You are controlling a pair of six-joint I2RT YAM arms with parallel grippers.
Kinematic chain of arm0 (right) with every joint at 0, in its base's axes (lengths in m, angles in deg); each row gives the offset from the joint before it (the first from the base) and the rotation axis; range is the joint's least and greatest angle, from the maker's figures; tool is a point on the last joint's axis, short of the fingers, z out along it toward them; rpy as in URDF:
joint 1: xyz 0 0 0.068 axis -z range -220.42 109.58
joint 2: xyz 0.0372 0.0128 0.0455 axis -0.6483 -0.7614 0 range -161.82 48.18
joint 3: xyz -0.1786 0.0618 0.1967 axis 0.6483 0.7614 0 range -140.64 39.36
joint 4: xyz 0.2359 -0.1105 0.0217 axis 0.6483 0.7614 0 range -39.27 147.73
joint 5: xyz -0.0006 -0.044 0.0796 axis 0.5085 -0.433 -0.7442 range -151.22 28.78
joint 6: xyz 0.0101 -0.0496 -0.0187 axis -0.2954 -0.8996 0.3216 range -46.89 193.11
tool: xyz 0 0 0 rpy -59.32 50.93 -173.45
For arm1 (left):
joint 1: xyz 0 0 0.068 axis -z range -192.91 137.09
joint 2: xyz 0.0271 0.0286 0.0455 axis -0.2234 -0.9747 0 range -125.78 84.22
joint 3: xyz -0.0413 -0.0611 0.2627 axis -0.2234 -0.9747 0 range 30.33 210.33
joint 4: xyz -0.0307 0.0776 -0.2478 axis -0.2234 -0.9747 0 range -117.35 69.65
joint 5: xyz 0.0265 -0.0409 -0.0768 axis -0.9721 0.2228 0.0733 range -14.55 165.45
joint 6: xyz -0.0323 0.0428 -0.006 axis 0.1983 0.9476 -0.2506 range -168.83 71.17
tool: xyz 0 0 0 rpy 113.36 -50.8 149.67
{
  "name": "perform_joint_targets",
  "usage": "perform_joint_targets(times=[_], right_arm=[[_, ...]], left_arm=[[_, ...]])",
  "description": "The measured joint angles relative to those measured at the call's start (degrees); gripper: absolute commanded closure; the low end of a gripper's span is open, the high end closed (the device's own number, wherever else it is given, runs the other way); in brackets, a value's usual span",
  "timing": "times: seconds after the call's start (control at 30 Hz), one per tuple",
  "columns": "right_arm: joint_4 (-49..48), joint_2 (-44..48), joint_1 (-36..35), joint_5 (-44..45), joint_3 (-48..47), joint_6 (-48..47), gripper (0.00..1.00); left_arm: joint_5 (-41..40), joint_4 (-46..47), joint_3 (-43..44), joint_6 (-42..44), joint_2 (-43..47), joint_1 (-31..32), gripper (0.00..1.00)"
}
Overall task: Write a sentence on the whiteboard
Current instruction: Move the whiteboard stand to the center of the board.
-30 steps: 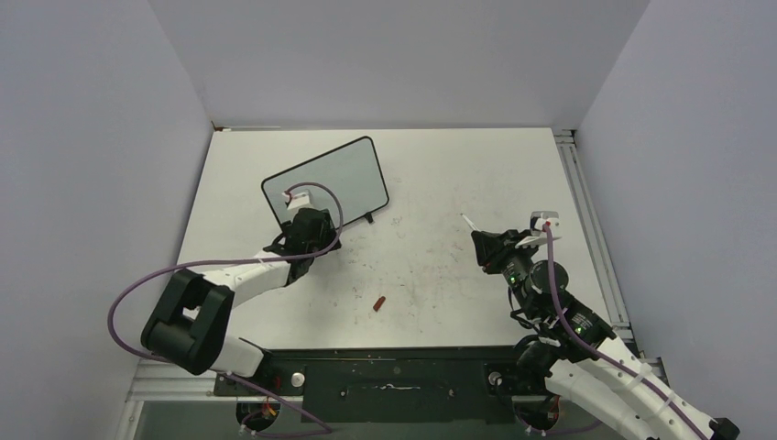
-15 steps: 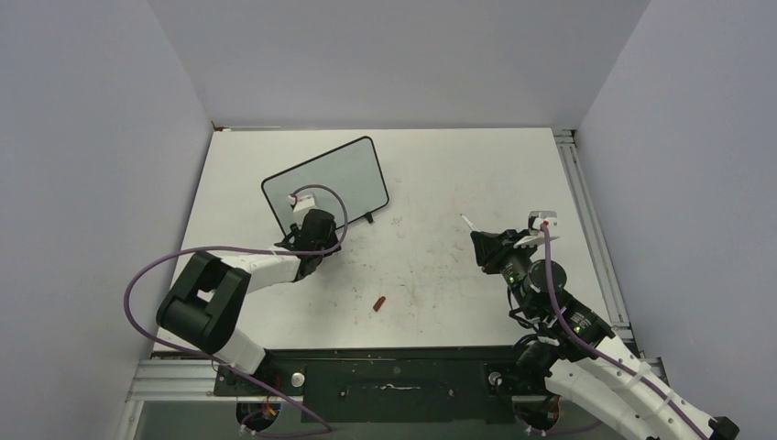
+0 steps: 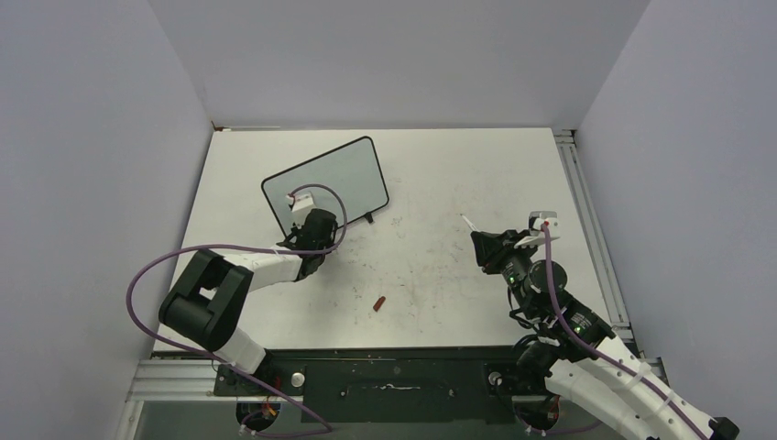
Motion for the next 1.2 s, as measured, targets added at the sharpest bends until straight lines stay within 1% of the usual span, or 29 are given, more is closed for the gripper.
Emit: perform_joint_targets(times=[0.13, 0.23, 0.33, 0.43, 0.8, 1.03, 1.2], right_arm=[[0.04, 0.33, 0.00, 0.00, 0.09, 0.02, 0.95], [0.15, 0.42, 0.00, 0.00, 0.13, 0.04, 0.95], [0.35, 0.63, 0.00, 0.00, 0.31, 0.07, 0.95], [0.72, 1.33, 0.00, 0.00, 0.39, 0.13, 0.95], [1.25, 2.38, 0.00, -0.02, 0.39, 0.26, 0.95], [1.20, 2.99, 0.00, -0.02, 0.48, 0.26, 0.95], [1.25, 3.04, 0.00, -0.02, 0.87, 0.35, 0.95]], left_arm=[[-0.55, 0.15, 0.00, 0.00, -0.04, 0.20, 0.80], [-0.72, 0.26, 0.00, -0.07, -0.13, 0.24, 0.90], [-0.96, 0.26, -0.04, 0.04, -0.13, 0.26, 0.96], [-1.03, 0.48, -0.22, -0.02, -0.11, 0.31, 1.00], [-3.06, 0.09, -3.41, -1.99, 3.21, 3.08, 1.00], [-5.49, -2.32, -6.29, -5.66, 6.75, 9.20, 1.00], [-7.78, -5.01, -6.38, -8.02, 7.65, 14.03, 1.00]])
